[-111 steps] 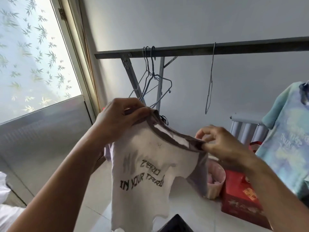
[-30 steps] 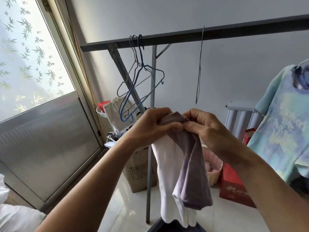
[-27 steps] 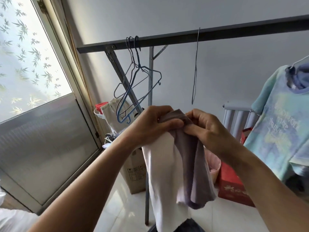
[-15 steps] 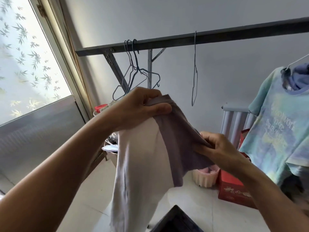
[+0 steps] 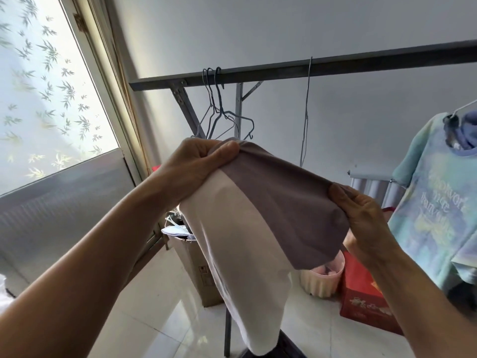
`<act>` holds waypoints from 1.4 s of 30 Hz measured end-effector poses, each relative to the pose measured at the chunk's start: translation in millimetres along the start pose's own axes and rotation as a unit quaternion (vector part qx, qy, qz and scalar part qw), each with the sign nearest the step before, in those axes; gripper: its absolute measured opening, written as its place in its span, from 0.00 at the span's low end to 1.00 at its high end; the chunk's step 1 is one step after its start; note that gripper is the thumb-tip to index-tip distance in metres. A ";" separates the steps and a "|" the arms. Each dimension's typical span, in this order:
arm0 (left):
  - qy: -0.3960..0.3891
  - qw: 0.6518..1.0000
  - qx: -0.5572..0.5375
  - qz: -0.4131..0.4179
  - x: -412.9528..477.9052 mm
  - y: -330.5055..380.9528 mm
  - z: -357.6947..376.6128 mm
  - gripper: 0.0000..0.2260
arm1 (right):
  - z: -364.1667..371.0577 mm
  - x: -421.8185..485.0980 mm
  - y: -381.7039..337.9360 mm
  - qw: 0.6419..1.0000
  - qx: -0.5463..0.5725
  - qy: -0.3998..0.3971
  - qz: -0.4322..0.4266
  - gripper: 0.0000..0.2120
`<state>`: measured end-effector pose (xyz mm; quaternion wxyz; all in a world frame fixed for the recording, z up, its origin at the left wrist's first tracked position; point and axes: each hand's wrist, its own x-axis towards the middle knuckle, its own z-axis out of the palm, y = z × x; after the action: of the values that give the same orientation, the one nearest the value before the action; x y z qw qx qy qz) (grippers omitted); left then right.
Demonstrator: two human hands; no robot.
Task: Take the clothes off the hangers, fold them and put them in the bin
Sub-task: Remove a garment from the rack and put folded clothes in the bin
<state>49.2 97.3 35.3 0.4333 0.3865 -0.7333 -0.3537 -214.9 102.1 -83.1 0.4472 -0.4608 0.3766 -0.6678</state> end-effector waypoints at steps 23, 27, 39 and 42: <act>-0.014 0.998 0.055 -0.020 10.6 18.5 12.0 0.20 | 69.3 -61.5 -24.8 0.972 -0.153 -0.171 0.042 0.07; 0.071 0.988 -0.120 -0.063 8.4 -9.5 11.2 0.10 | 65.8 -55.9 -31.4 0.969 -0.105 -0.197 0.106 0.01; 0.055 0.922 -0.351 -0.155 -63.0 -77.4 63.9 0.39 | 52.2 -46.3 -30.3 0.977 -0.046 -0.124 0.166 0.08; 0.098 0.941 -0.304 -0.108 -67.7 -73.7 68.6 0.32 | 53.8 -46.3 -13.7 0.979 -0.092 -0.046 0.175 0.32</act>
<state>28.1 135.8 -77.8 0.5591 0.3456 -0.4987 -0.5650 -159.0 145.2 -67.7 0.5291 -0.4573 0.4904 -0.5200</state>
